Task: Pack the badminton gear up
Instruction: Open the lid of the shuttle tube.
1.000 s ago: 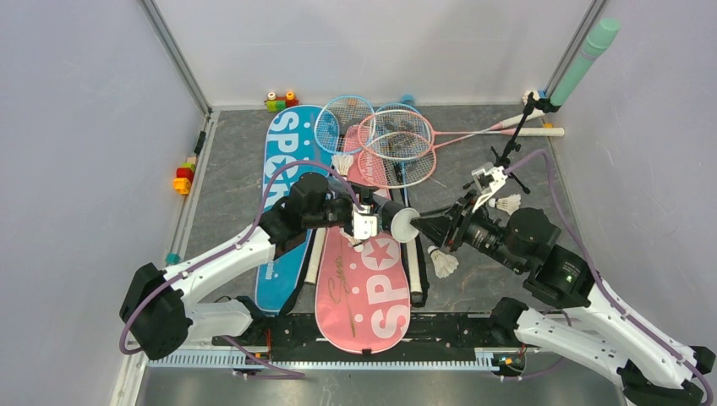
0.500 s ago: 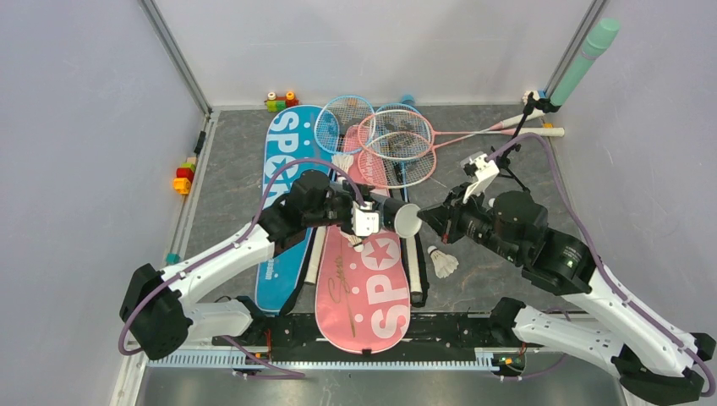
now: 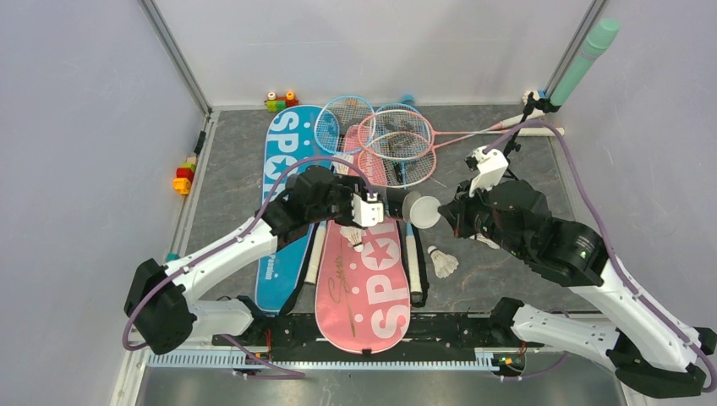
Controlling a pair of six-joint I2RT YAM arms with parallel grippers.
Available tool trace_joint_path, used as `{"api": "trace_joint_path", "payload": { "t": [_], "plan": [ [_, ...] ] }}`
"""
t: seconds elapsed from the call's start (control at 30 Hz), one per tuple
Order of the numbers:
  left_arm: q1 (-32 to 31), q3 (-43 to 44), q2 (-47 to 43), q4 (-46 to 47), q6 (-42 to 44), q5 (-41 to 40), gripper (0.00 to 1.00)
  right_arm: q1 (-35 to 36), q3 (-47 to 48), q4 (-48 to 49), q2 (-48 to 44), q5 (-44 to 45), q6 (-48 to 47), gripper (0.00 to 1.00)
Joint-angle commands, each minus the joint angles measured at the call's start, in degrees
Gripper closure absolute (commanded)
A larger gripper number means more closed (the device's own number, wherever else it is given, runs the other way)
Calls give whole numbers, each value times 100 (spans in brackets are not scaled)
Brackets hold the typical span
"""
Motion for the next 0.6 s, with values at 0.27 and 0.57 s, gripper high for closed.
{"api": "trace_joint_path", "payload": {
  "t": [0.27, 0.57],
  "plan": [
    [121, -27, -137, 58, 277, -88, 98, -13, 442, -202, -65, 597, -317, 100],
    [121, -448, -771, 3241, -2172, -960, 98, -12, -1510, 284, -346, 3299, 585, 100]
  ]
}}
